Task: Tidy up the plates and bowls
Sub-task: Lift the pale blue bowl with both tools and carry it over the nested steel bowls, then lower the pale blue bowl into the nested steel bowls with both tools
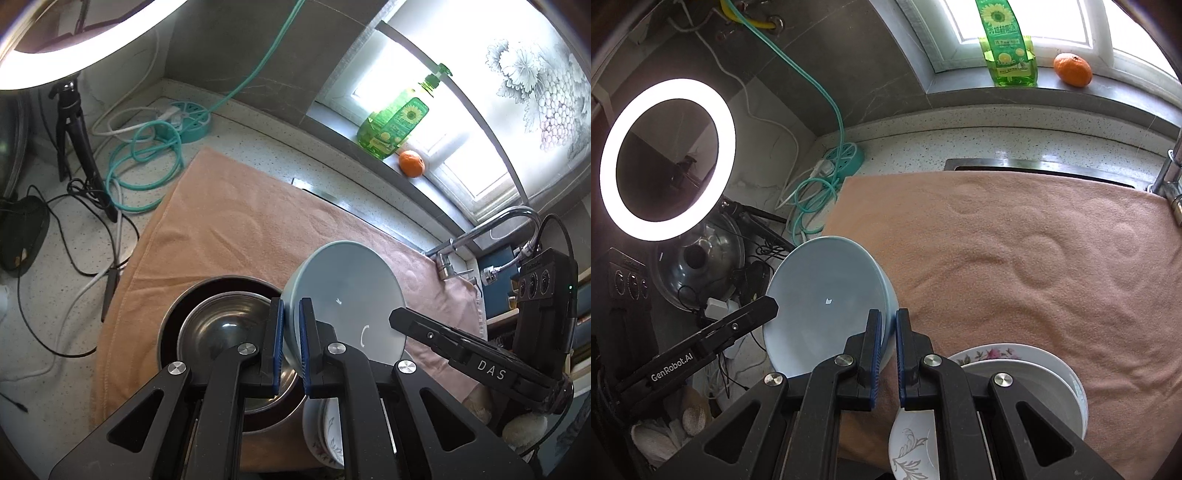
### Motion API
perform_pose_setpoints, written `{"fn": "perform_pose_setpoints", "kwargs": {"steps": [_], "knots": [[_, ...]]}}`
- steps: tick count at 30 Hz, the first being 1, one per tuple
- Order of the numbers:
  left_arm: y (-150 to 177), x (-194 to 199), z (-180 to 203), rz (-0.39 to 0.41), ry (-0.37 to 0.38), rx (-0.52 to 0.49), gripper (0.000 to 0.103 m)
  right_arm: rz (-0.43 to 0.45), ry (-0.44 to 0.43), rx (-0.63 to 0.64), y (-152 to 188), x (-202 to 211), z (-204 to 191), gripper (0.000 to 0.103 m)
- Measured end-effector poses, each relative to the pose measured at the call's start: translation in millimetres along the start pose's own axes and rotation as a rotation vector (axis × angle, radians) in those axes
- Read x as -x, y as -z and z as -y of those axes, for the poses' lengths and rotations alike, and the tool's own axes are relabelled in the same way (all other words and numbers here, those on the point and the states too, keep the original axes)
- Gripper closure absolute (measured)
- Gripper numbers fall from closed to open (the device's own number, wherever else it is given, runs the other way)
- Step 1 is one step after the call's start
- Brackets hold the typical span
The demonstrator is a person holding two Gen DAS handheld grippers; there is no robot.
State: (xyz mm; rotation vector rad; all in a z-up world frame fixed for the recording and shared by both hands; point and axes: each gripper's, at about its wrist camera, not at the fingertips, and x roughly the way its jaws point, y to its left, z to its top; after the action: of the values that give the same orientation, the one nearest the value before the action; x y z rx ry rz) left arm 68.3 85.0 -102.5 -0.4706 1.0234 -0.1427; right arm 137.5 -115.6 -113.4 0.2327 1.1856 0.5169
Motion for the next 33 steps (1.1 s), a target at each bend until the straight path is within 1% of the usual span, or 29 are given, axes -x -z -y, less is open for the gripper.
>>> {"fn": "perform_pose_setpoints", "kwargs": {"steps": [7, 14, 22, 33], "knots": [[5, 6, -21, 0.002, -0.014, 0.033, 0.096, -0.032, -0.003, 0.028, 5, -18, -20, 0.096], [11, 3, -42, -0.016, -0.021, 0.067, 0.096, -0.060, 0.004, 0.047, 11, -36, -32, 0.096], [16, -2, -57, -0.040, -0.025, 0.090, 0.096, -0.083, 0.013, 0.052, 16, -50, -40, 0.096], [22, -9, -69, -0.066, -0.027, 0.112, 0.096, -0.117, 0.027, 0.056, 23, -67, -41, 0.096]]}}
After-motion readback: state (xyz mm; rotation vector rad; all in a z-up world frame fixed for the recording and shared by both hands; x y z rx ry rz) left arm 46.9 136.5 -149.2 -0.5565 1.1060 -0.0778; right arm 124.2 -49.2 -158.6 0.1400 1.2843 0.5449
